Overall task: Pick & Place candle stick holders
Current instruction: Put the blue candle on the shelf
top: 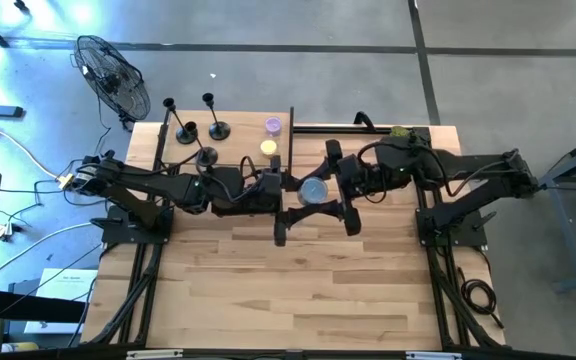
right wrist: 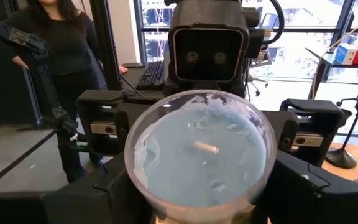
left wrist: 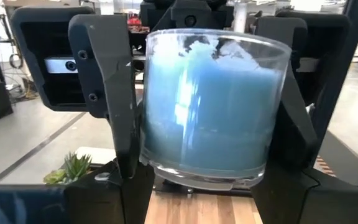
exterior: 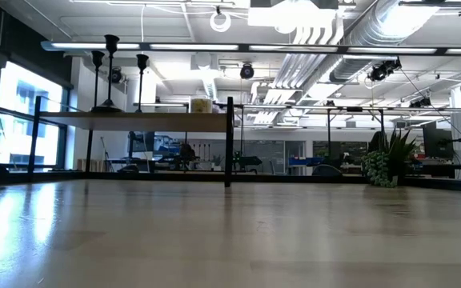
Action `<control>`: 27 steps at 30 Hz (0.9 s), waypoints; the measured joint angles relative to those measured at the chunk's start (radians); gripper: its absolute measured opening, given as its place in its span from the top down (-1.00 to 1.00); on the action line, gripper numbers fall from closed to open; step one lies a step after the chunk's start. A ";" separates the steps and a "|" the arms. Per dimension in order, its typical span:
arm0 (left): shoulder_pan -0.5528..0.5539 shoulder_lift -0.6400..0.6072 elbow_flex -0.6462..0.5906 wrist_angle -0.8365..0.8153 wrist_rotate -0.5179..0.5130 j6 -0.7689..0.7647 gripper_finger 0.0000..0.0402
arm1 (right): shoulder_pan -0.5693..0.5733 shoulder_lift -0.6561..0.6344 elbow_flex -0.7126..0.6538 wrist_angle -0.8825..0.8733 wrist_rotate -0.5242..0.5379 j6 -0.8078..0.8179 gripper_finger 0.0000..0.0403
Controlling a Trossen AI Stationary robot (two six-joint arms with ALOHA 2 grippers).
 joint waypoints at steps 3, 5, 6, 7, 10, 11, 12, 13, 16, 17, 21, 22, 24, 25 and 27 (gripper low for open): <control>-0.001 0.000 0.000 0.000 -0.021 0.000 -0.10 | 0.000 0.000 0.000 0.000 0.002 0.000 -0.27; -0.001 0.000 0.000 0.000 -0.023 0.000 -0.10 | 0.000 0.000 0.000 0.000 0.001 0.000 -0.27; -0.001 0.000 0.000 0.000 -0.022 0.000 -0.10 | 0.000 0.000 0.000 -0.001 -0.002 0.000 -0.26; -0.001 0.000 0.000 0.001 -0.021 0.000 -0.10 | 0.000 0.000 0.000 -0.002 -0.003 0.000 -0.26; -0.001 0.000 0.000 0.002 -0.021 0.000 -0.10 | 0.000 0.000 0.000 -0.003 -0.004 -0.001 -0.27; -0.001 0.000 0.000 0.002 -0.022 0.000 -0.10 | 0.000 0.000 0.000 -0.004 -0.004 -0.001 -0.27; -0.001 0.000 0.000 0.002 -0.022 0.000 -0.10 | 0.000 0.000 0.000 -0.005 -0.005 -0.001 -0.26; -0.001 0.000 0.000 0.002 -0.022 0.001 -0.10 | 0.000 0.000 0.000 -0.005 -0.005 -0.002 -0.26; -0.001 0.000 0.000 0.003 -0.047 0.003 -0.10 | -0.001 0.000 0.000 -0.011 -0.013 -0.004 -0.27; -0.001 0.001 0.000 0.003 -0.053 0.004 -0.10 | -0.001 0.000 0.000 -0.012 -0.014 -0.004 -0.27; -0.001 0.001 0.000 0.015 -0.082 0.018 -0.10 | -0.001 0.000 0.000 -0.013 -0.012 -0.004 -0.26; -0.001 0.001 0.000 0.014 -0.086 0.035 -0.10 | -0.001 0.000 0.001 -0.015 -0.012 -0.004 -0.26; -0.001 0.002 0.000 0.014 -0.091 0.058 -0.10 | -0.001 0.000 0.001 -0.019 -0.012 -0.006 -0.26; -0.001 0.002 0.000 0.014 -0.092 0.060 -0.10 | -0.001 0.000 0.001 -0.021 -0.013 -0.007 -0.26; -0.001 0.002 0.000 0.014 -0.092 0.060 -0.10 | -0.001 0.000 0.002 -0.024 -0.014 -0.007 -0.26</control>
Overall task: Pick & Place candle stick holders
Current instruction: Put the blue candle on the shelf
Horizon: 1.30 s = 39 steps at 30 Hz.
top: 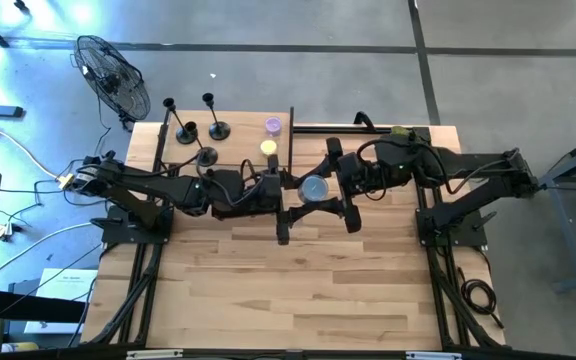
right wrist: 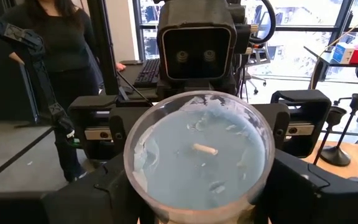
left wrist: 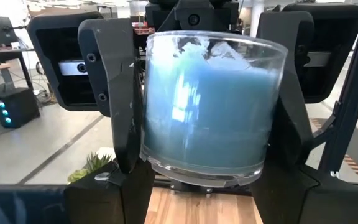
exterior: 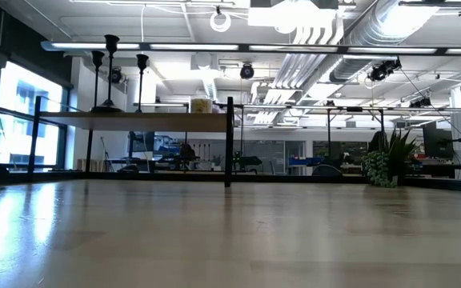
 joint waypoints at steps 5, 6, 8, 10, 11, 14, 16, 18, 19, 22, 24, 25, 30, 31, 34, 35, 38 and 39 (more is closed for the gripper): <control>0.000 0.000 0.000 0.003 0.000 -0.004 -0.10 | 0.000 0.000 0.000 -0.003 -0.005 0.001 -0.26; 0.000 0.000 0.000 0.003 -0.001 -0.004 -0.10 | 0.000 0.000 0.000 -0.004 -0.005 0.001 -0.26; 0.000 0.000 -0.001 0.004 -0.003 -0.010 -0.10 | 0.000 0.000 0.000 -0.004 -0.005 0.002 -0.26; 0.000 0.000 -0.001 0.007 -0.002 -0.022 -0.10 | 0.000 0.000 0.000 -0.007 -0.006 0.003 -0.26; 0.000 0.000 -0.001 0.008 -0.002 -0.027 -0.10 | 0.000 0.000 0.000 -0.007 -0.006 0.003 -0.26; 0.000 0.000 -0.001 0.008 -0.002 -0.028 -0.10 | 0.000 0.000 0.000 -0.008 -0.007 0.003 -0.26; 0.000 0.000 -0.001 0.009 -0.001 -0.027 -0.10 | 0.000 -0.001 0.000 -0.009 -0.008 0.003 -0.26; 0.000 0.000 -0.001 0.008 -0.001 -0.028 -0.10 | 0.000 -0.001 0.000 -0.009 -0.008 0.003 -0.26; 0.000 0.000 -0.001 0.007 -0.001 -0.030 -0.10 | 0.000 -0.001 0.000 -0.010 -0.008 0.003 -0.26; 0.000 0.000 -0.001 0.007 -0.002 -0.030 -0.10 | 0.000 -0.001 0.000 -0.010 -0.009 0.003 -0.26; 0.000 0.000 -0.001 0.007 -0.002 -0.030 -0.10 | 0.000 -0.001 0.000 -0.010 -0.009 0.003 -0.26; 0.000 0.000 -0.001 0.007 -0.002 -0.030 -0.10 | 0.000 -0.001 0.000 -0.010 -0.009 0.003 -0.26; 0.000 0.000 -0.001 0.007 0.001 -0.030 -0.10 | 0.001 -0.001 0.000 -0.001 0.002 0.004 -0.26; 0.000 0.000 -0.001 0.008 0.001 -0.030 -0.10 | 0.001 -0.001 0.000 0.004 0.002 0.004 -0.26; 0.001 0.000 -0.001 0.010 0.001 -0.030 -0.10 | 0.001 -0.001 0.000 0.007 0.003 -0.017 -0.26; 0.001 0.000 -0.001 0.010 0.001 -0.030 -0.10 | 0.001 -0.001 -0.001 0.008 0.004 -0.023 -0.26; 0.001 0.000 -0.001 0.008 0.001 -0.029 -0.10 | 0.002 -0.001 -0.001 0.012 0.018 -0.057 -0.26; 0.001 -0.001 -0.001 0.008 0.001 -0.029 -0.10 | 0.002 -0.001 -0.001 0.014 0.019 -0.061 -0.26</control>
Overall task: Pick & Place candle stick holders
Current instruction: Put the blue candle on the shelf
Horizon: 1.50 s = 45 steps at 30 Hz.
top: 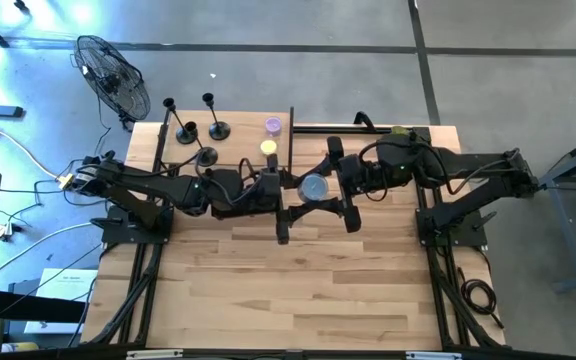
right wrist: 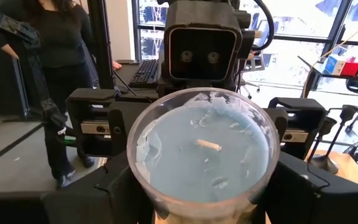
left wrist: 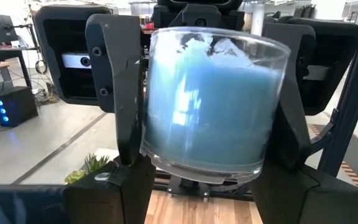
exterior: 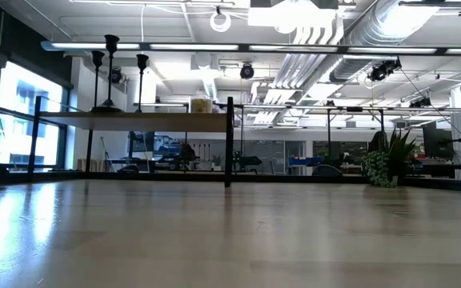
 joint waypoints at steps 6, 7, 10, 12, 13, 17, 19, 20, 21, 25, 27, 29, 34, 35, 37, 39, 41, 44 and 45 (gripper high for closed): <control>0.000 -0.001 0.000 -0.001 -0.014 0.000 -0.10 | 0.000 0.000 0.000 0.007 -0.011 -0.002 -0.26; 0.000 -0.001 0.000 -0.001 -0.023 0.000 -0.10 | 0.000 0.000 0.000 0.007 -0.015 0.001 -0.26; 0.000 -0.001 0.000 -0.001 -0.028 0.000 -0.10 | 0.000 0.000 0.000 -0.002 -0.016 0.002 -0.26; 0.000 -0.001 0.000 -0.003 -0.028 0.003 -0.10 | 0.000 0.000 0.000 -0.004 -0.015 0.002 -0.26; 0.000 -0.001 0.000 -0.003 -0.027 0.004 -0.10 | 0.000 0.000 0.000 -0.004 -0.009 0.001 -0.26; 0.000 -0.001 0.000 -0.006 -0.034 0.006 -0.10 | 0.011 0.000 0.000 -0.007 0.046 -0.026 -0.26; 0.000 -0.001 0.000 -0.006 -0.034 0.006 -0.10 | 0.019 0.000 0.000 -0.005 0.058 -0.051 -0.26; 0.000 -0.001 0.000 -0.006 -0.033 0.006 -0.10 | 0.022 0.000 0.000 -0.003 0.059 -0.064 -0.26; 0.000 -0.001 0.000 -0.006 -0.032 0.006 -0.10 | 0.024 0.000 0.000 -0.002 0.058 -0.073 -0.26; 0.000 -0.001 0.000 -0.006 -0.030 0.006 -0.10 | 0.027 0.000 0.000 -0.001 0.059 -0.085 -0.26; 0.000 -0.001 0.000 -0.006 -0.028 0.006 -0.10 | 0.027 0.000 0.000 -0.001 0.060 -0.084 -0.26; 0.000 -0.001 0.000 -0.005 -0.022 0.006 -0.10 | 0.027 0.000 0.000 -0.001 0.059 -0.061 -0.26; 0.000 -0.001 0.000 -0.004 -0.019 -0.001 -0.10 | 0.026 0.000 0.000 -0.008 0.077 -0.007 -0.26; 0.000 -0.001 0.000 -0.005 -0.019 -0.001 -0.10 | 0.026 0.000 0.000 -0.009 0.078 -0.006 -0.26; 0.000 -0.001 0.000 -0.005 -0.022 -0.001 -0.10 | 0.026 0.000 0.000 -0.009 0.079 -0.005 -0.27; 0.000 -0.001 0.000 -0.005 -0.022 -0.002 -0.10 | 0.026 0.000 0.000 -0.009 0.089 -0.003 -0.27; 0.000 -0.001 0.000 -0.005 -0.022 -0.002 -0.10 | 0.027 0.000 0.000 -0.010 0.108 -0.004 -0.27; 0.001 -0.001 0.000 -0.005 -0.027 -0.002 -0.10 | 0.028 0.000 0.000 -0.011 0.133 -0.004 -0.27; 0.001 -0.001 0.000 -0.005 -0.027 -0.002 -0.10 | 0.028 0.000 0.000 -0.010 0.148 -0.004 -0.27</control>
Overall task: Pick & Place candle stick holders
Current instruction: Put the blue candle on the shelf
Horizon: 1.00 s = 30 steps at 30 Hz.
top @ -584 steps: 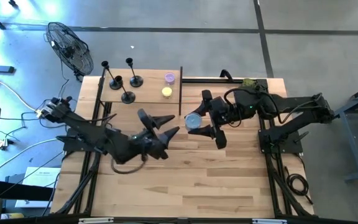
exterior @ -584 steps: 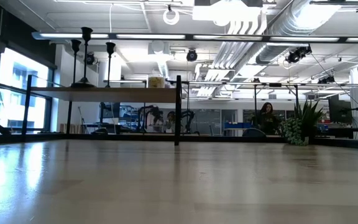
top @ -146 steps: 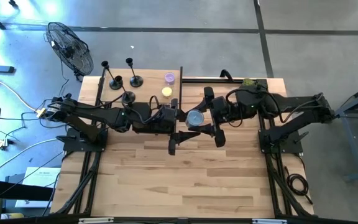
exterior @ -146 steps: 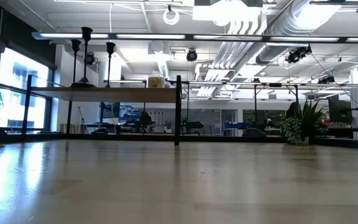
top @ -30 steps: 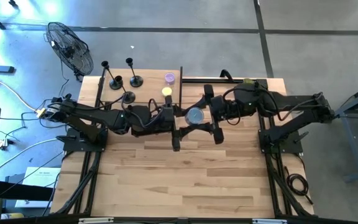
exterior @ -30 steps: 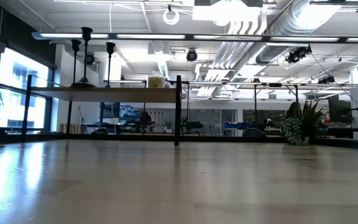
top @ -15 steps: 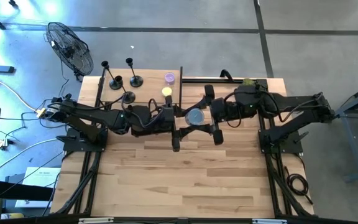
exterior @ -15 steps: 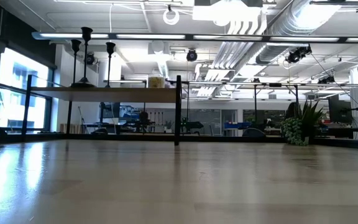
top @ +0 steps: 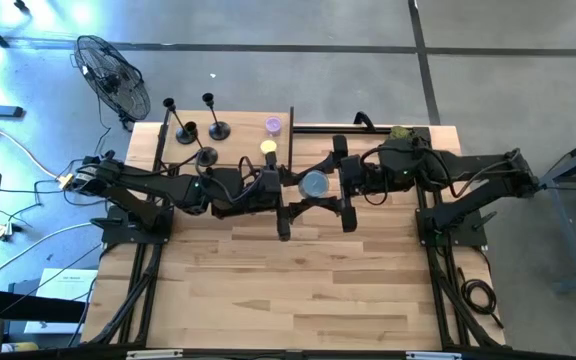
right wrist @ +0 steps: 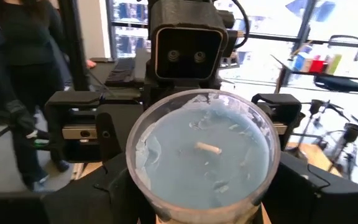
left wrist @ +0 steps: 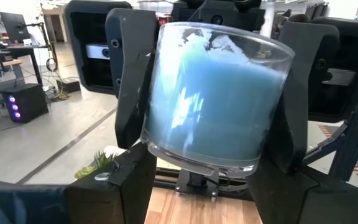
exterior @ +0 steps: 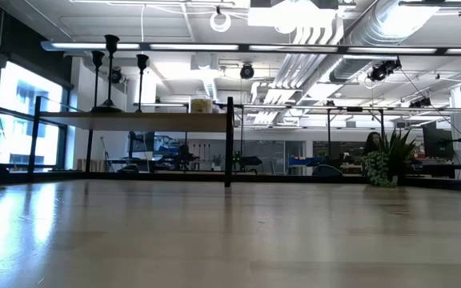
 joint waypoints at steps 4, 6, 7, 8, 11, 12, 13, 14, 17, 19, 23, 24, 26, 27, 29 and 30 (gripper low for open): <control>0.001 0.000 0.000 0.000 -0.004 0.000 -0.10 | 0.001 0.000 0.000 0.008 0.020 -0.033 -0.27; 0.001 0.000 0.000 0.001 -0.001 0.000 -0.10 | 0.008 0.000 0.000 0.012 0.021 -0.043 -0.27; 0.001 0.000 0.000 0.002 0.001 0.000 -0.10 | 0.012 0.000 0.000 0.018 0.028 -0.043 -0.27; 0.000 0.000 0.001 0.004 0.001 -0.001 -0.10 | 0.016 0.000 0.000 0.025 0.040 -0.042 -0.27; 0.001 0.000 0.002 0.007 0.000 -0.003 -0.10 | 0.019 0.001 0.000 0.038 0.076 -0.040 -0.27; 0.001 0.000 0.002 0.007 0.000 -0.003 -0.10 | 0.019 0.001 0.000 0.041 0.087 -0.036 -0.27; 0.001 0.000 0.002 0.007 0.000 -0.003 -0.10 | 0.019 0.001 0.000 0.042 0.090 -0.026 -0.27; 0.001 0.000 0.002 0.007 0.000 -0.003 -0.10 | 0.019 0.001 0.000 0.042 0.089 -0.013 -0.27; 0.001 0.000 0.002 0.006 0.001 -0.003 -0.10 | 0.019 0.001 0.000 0.042 0.087 -0.002 -0.27; 0.000 0.000 0.002 0.006 0.001 -0.003 -0.10 | 0.019 0.001 0.000 0.042 0.087 -0.001 -0.27; 0.000 0.000 0.002 0.004 0.002 -0.003 -0.10 | 0.019 0.001 0.000 0.043 0.085 0.008 -0.27; 0.000 0.000 0.002 0.004 0.003 -0.003 -0.10 | 0.020 0.001 0.000 0.043 0.082 0.008 -0.27; 0.000 0.000 0.002 0.003 0.006 -0.003 -0.10 | 0.024 0.001 0.000 0.044 0.080 0.007 -0.27; -0.001 0.000 0.002 0.003 0.011 -0.002 -0.10 | 0.024 0.001 0.000 0.044 0.083 0.002 -0.27; 0.000 0.000 0.002 0.003 0.025 -0.002 -0.10 | 0.028 0.001 0.000 0.044 0.105 0.002 -0.27; 0.000 0.000 0.002 0.003 0.028 -0.002 -0.10 | 0.030 0.001 0.000 0.044 0.123 0.001 -0.27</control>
